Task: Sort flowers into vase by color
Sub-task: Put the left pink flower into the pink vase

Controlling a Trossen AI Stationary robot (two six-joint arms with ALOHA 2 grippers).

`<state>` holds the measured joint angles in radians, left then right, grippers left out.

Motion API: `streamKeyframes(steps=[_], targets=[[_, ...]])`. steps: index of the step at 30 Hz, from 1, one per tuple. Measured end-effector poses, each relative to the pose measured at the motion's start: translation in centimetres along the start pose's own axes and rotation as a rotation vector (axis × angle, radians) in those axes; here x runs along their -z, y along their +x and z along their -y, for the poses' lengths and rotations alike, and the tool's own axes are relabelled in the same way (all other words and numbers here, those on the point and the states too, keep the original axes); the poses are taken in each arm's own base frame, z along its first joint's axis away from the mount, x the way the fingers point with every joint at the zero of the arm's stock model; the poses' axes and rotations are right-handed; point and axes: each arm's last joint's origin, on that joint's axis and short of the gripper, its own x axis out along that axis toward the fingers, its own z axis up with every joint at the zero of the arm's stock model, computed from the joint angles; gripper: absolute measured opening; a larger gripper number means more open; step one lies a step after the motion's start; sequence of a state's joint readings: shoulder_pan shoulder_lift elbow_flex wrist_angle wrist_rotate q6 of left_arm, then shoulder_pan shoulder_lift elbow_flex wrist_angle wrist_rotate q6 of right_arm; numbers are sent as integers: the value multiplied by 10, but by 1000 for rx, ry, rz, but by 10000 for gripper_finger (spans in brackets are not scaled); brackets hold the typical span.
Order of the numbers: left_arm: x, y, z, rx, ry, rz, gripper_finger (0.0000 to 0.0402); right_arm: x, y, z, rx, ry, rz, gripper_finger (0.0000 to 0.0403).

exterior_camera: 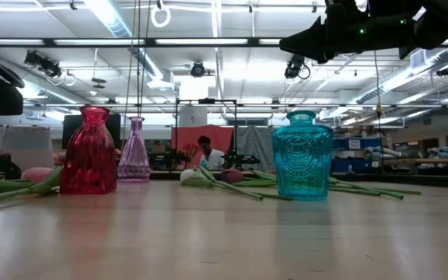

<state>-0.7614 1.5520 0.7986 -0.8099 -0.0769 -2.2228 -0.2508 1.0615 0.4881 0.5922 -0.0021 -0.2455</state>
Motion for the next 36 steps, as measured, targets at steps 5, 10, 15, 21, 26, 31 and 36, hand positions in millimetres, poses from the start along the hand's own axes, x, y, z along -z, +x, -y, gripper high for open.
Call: streamKeyframes(steps=[5, 10, 15, 21, 26, 31, 36], targets=[[-1, 0, -1, -3, 22, 26, 77, 0, 0, 0, 0, 0, 0, 140], [-4, 0, -3, -13, 28, 71, 12, 0, 0, 0, 0, 0, 0, 140], [-9, -21, -7, -80, 73, 110, 6, 0, 0, 0, 0, 0, 2, 140], [-25, -79, -12, -30, 108, 301, 3, 0, 0, 0, 0, 0, 3, 140], [-42, -114, -8, 107, 157, 488, 1, 0, 0, 0, -1, 0, -2, 140], [-61, -136, 12, 134, 307, 576, 1, 0, 0, 0, -50, 7, 10, 140], [-90, -161, 31, 93, 466, 713, 1, 0, 0, 0, -109, 21, 24, 140]])
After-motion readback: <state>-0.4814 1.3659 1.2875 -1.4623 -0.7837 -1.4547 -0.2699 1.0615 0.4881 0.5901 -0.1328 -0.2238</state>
